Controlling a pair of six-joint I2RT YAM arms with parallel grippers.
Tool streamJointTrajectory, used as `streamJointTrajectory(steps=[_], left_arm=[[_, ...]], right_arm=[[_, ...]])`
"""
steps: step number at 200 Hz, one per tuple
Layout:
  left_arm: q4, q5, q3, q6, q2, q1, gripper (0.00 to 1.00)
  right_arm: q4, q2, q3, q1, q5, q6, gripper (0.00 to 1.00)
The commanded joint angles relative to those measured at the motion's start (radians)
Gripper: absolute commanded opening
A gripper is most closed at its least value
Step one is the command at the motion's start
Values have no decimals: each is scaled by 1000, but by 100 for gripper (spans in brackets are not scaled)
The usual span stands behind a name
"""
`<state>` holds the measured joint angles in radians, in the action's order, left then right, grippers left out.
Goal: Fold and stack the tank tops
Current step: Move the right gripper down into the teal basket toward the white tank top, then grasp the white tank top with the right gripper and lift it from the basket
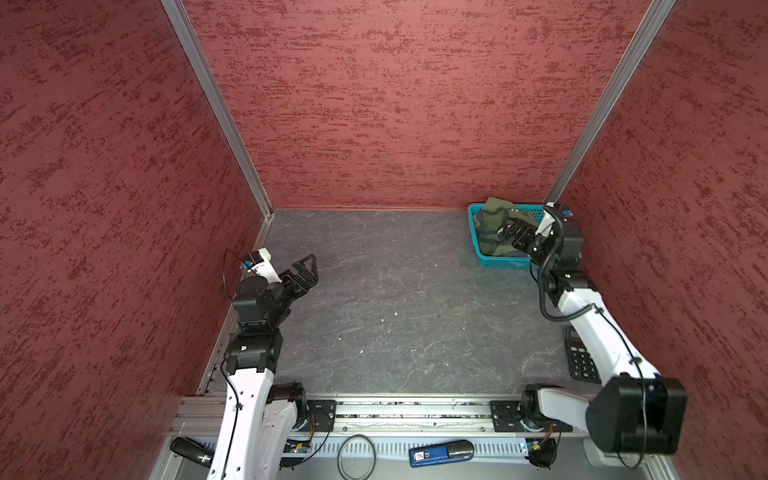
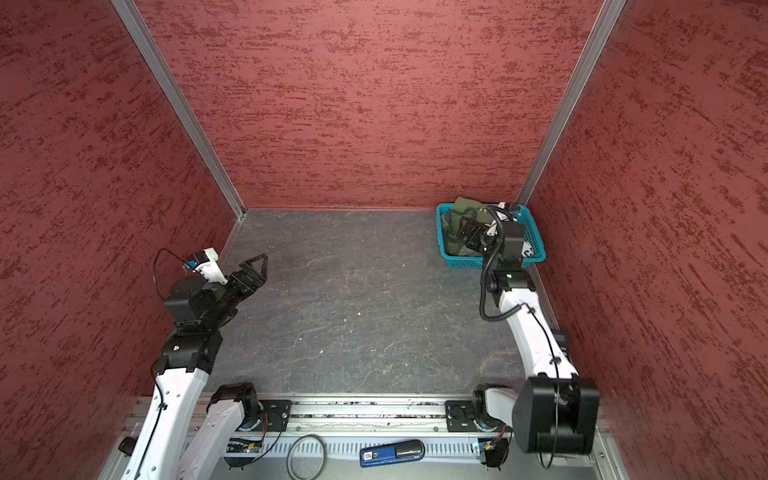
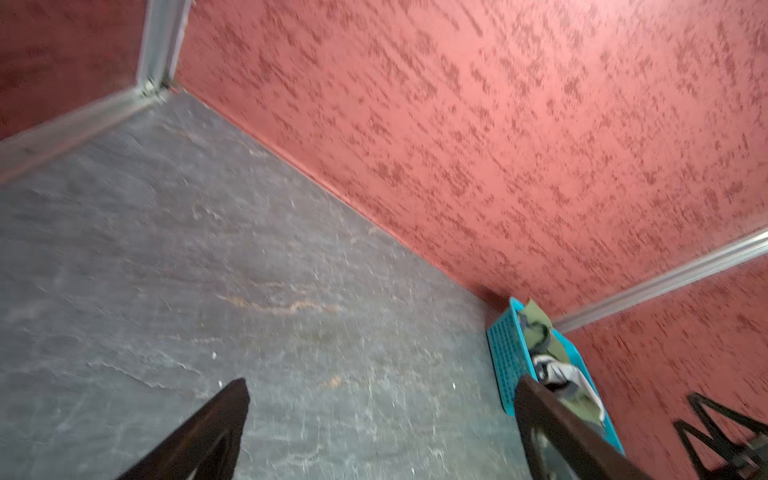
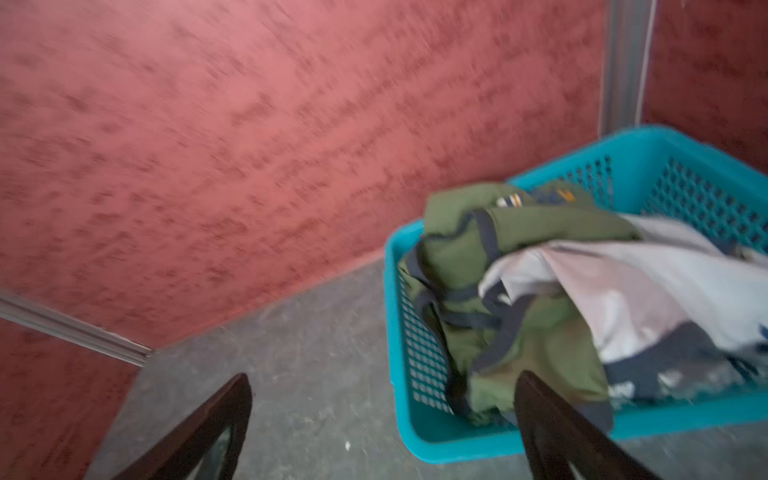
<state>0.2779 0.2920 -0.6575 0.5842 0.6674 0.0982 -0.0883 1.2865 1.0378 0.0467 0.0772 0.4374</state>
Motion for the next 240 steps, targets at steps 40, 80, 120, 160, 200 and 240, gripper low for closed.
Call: streamJointTrajectory(steps=[40, 80, 120, 160, 200, 240], left_arm=[[101, 78, -5, -26, 51, -177, 100], [107, 10, 23, -26, 39, -289, 100], [124, -14, 49, -26, 26, -305, 100], [127, -32, 49, -38, 26, -307, 100], [122, -34, 45, -31, 37, -307, 100], [126, -41, 54, -21, 29, -308, 100]], right_arm=[[-335, 357, 300, 73, -288, -15, 98], [-344, 497, 442, 116, -268, -17, 90], [-335, 592, 500, 148, -240, -23, 79], [-366, 617, 527, 149, -205, -15, 65], [-372, 586, 510, 144, -216, -35, 23], [-311, 415, 415, 94, -268, -77, 7]])
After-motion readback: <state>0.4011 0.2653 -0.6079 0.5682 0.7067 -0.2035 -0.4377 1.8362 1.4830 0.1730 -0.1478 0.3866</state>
